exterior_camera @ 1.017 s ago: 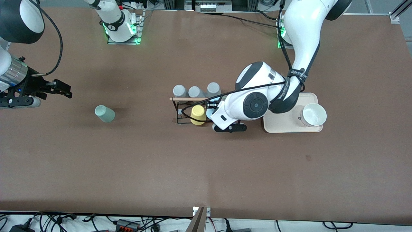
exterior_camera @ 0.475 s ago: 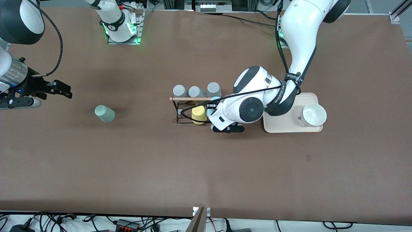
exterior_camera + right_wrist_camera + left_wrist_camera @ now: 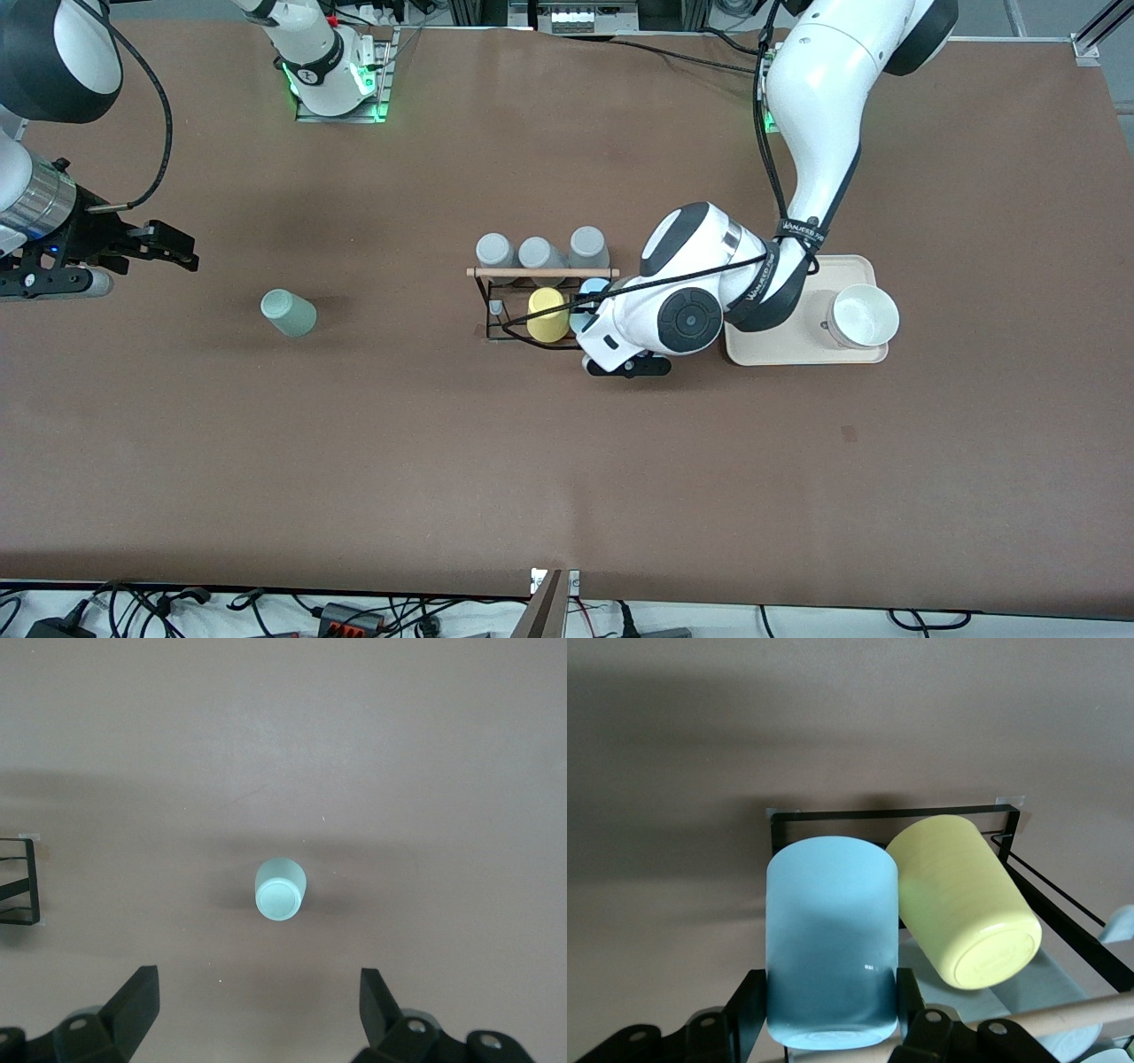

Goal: Hang scattered cups on rack with three cups
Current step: 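Lower the light blue cup onto the rack peg beside the yellow cup, then open the left gripper and withdraw it from the rack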

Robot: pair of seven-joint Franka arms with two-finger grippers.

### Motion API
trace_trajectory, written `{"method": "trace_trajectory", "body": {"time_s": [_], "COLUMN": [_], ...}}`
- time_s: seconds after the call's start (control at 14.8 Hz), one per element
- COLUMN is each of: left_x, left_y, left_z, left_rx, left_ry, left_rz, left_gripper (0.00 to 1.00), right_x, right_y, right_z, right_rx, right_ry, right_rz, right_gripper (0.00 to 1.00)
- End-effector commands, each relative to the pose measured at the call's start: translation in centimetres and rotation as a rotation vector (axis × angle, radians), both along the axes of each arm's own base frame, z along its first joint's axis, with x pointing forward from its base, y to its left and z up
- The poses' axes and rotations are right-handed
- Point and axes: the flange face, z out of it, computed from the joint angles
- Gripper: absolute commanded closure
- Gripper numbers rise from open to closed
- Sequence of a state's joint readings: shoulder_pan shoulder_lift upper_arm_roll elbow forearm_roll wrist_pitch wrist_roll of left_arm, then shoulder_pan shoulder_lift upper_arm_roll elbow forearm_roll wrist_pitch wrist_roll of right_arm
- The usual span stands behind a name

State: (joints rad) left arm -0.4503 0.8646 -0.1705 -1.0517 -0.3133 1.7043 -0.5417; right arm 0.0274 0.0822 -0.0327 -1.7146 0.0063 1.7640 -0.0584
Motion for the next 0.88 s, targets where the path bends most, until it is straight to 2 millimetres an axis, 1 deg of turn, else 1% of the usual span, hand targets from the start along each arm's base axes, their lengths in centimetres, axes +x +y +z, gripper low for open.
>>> {"method": "trace_trajectory", "body": {"time_s": [0.0,0.07,0.14,0.2,0.27,0.34,0.47,0.54,0.61,0.68,0.75,0.81], "left_x": [0.1,0.3,0.8,1.1,1.9,2.8,4.5,4.9,4.8,4.6,4.5,4.3], "left_y": [0.0,0.3,0.9,1.5,3.1,5.1,10.7,13.8,15.9,18.7,21.5,24.0], "left_z": [-0.4,-0.1,0.7,2.0,3.5,5.1,9.1,11.8,13.7,16.1,18.0,19.0], "left_rx": [-0.006,-0.008,-0.01,-0.014,-0.013,-0.012,-0.013,-0.007,0.006,0.035,0.079,0.132], "left_ry": [-0.009,-0.011,-0.019,-0.031,-0.038,-0.046,-0.046,-0.046,-0.037,-0.044,-0.057,-0.05], "left_rz": [-0.013,-0.005,0.003,0.01,0.032,0.053,0.103,0.127,0.136,0.15,0.165,0.174], "left_gripper": [0.66,0.12,0.0,0.0,0.0,0.0,0.0,0.0,0.0,0.0,0.0,0.0], "right_x": [0.0,0.0,0.0,0.0,0.1,0.1,0.1,0.1,0.0,0.1,0.0,0.0], "right_y": [-0.3,-0.3,-0.3,-0.3,-0.3,-0.4,-0.4,-0.4,-0.3,-0.3,-0.3,-0.3], "right_z": [0.3,0.3,0.2,0.2,0.2,0.2,0.1,0.1,0.2,0.1,0.2,0.0], "right_rx": [-0.002,-0.002,0.0,-0.002,0.0,-0.002,0.0,-0.002,-0.002,0.0,-0.001,-0.001], "right_ry": [0.004,0.004,0.007,0.007,0.006,0.006,0.007,0.009,0.007,0.009,0.007,0.012], "right_rz": [-0.005,-0.007,-0.006,-0.007,-0.007,-0.008,-0.007,-0.007,-0.007,-0.007,-0.015,-0.019], "right_gripper": [0.0,0.0,0.0,0.0,0.0,0.0,0.0,0.0,0.0,0.0,0.0,0.0]}}
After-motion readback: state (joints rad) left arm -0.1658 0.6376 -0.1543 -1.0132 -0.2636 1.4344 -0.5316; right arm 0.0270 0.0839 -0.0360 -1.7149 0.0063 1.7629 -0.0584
